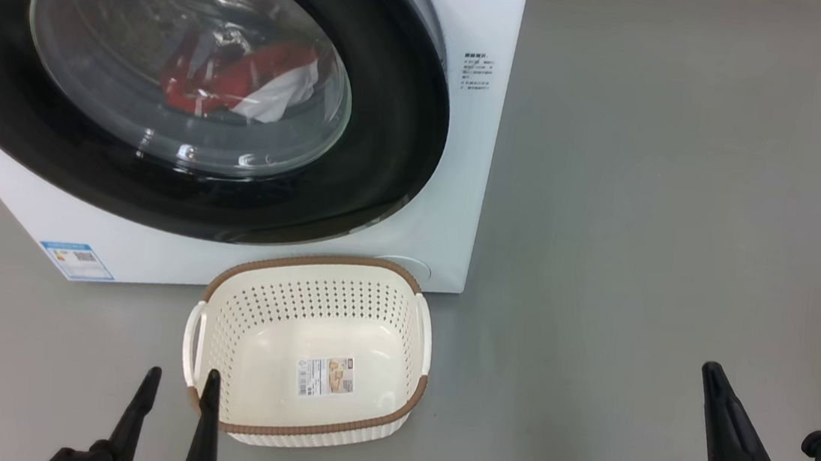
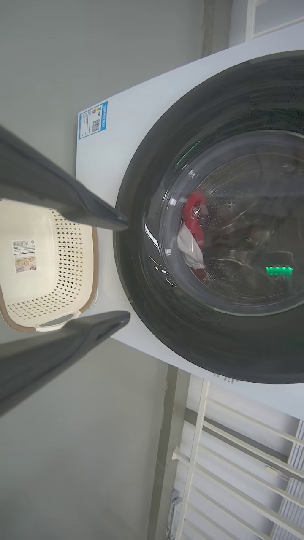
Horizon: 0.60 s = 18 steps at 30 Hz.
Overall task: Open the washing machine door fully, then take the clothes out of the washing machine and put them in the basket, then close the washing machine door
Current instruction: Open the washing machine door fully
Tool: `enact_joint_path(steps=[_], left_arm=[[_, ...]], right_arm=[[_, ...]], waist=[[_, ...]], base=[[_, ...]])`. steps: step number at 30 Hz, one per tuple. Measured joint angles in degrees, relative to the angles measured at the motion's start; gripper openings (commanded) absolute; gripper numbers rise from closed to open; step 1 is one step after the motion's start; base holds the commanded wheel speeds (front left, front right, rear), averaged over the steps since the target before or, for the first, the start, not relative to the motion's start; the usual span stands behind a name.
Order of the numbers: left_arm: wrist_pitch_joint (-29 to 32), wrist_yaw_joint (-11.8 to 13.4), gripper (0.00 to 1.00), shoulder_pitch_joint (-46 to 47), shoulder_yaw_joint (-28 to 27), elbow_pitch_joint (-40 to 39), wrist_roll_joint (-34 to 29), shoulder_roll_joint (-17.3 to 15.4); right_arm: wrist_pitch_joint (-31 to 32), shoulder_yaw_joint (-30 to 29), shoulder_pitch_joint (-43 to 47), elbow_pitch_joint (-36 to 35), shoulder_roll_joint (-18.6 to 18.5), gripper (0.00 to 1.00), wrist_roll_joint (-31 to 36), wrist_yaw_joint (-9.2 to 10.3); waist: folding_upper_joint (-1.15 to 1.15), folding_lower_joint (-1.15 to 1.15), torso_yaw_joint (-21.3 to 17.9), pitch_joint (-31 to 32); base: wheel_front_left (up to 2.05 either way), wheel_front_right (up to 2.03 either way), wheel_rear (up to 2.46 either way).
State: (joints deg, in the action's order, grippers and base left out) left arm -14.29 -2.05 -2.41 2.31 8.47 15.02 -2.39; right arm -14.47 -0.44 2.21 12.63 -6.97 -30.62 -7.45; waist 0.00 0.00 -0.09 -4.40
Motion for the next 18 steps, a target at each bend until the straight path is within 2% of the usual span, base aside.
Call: enact_joint_path(steps=[10, 18], left_arm=[[0.0, 0.0, 1.00, 1.3, 2.2, -0.1, 0.2, -0.1], [0.0, -0.1, 1.00, 3.4, 4.2, 0.1, 0.7, -0.1]], right_arm=[[-0.2, 3.6, -8.6, -1.3, 0.4, 0.00, -11.2, 0.00], [-0.2, 7.3, -18.9, 0.4, -1.7, 0.00, -13.9, 0.00]], waist=[[0.00, 0.00, 1.2, -1.9], [0.00, 0.00, 3.2, -4.3]], base=[[0.00, 0.00, 0.00], [0.00, 0.00, 0.00]])
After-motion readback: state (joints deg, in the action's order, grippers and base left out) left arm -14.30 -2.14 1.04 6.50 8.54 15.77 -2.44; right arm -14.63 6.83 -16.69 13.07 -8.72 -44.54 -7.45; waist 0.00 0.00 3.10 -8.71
